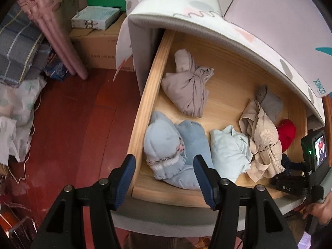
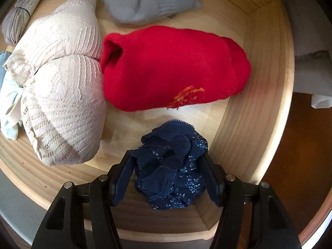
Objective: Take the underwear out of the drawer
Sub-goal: 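Reach back into the drawer and grasp the navy lace underwear with the right gripper, then grasp the light blue knit garment with the left gripper while right holds navy underwear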
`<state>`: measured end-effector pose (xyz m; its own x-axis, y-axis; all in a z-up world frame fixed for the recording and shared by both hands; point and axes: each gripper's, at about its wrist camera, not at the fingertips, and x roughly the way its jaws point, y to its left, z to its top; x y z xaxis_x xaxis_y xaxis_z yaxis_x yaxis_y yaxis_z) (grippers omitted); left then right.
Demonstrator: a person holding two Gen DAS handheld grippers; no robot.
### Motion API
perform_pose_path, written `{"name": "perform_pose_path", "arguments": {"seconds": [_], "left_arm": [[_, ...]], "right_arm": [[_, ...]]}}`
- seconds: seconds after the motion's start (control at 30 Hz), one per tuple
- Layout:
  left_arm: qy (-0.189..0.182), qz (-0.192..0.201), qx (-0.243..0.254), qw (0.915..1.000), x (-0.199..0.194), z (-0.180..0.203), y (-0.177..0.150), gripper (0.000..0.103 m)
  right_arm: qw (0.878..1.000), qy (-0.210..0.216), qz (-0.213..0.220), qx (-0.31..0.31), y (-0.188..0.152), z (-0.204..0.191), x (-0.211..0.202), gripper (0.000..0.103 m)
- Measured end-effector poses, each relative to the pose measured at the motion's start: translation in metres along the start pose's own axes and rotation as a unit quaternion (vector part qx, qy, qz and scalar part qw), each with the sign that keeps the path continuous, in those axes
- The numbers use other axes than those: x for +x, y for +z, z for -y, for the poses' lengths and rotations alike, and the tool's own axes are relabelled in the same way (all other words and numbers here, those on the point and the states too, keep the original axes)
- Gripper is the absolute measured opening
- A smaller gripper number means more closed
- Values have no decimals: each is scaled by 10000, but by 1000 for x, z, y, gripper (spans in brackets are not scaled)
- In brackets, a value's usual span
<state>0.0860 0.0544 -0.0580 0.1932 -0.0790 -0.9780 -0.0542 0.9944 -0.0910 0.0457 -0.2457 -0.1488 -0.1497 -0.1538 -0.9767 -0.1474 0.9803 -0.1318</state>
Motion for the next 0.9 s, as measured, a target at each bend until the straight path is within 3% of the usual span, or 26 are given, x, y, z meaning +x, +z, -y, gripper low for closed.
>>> {"name": "perform_pose_path", "arguments": {"seconds": [0.17,0.2,0.23,0.27,0.6,0.9], "left_arm": [[112,-75,-96,9999,2,5,1,59],[35,-115,-158,9998,2,5,1,59],[-42,-155,-206,9997,3,5,1,59],[-112,-221,-271,9993,4,6,2,59],[-308,-458,-523,9971,13,7,1,59],[-328,-592,-639,9957,21,5,0,59]], "right_arm": [[10000,75,3,-26,7,-2,3,56],[10000,76,21,-8,6,-2,3,53],[9999,164,6,48,3,0,2,40],[9997,224,-19,96,0,6,-3,36],[9982,260,41,544,-14,17,4,29],[9897,573,116,1303,-27,54,4,25]]}}
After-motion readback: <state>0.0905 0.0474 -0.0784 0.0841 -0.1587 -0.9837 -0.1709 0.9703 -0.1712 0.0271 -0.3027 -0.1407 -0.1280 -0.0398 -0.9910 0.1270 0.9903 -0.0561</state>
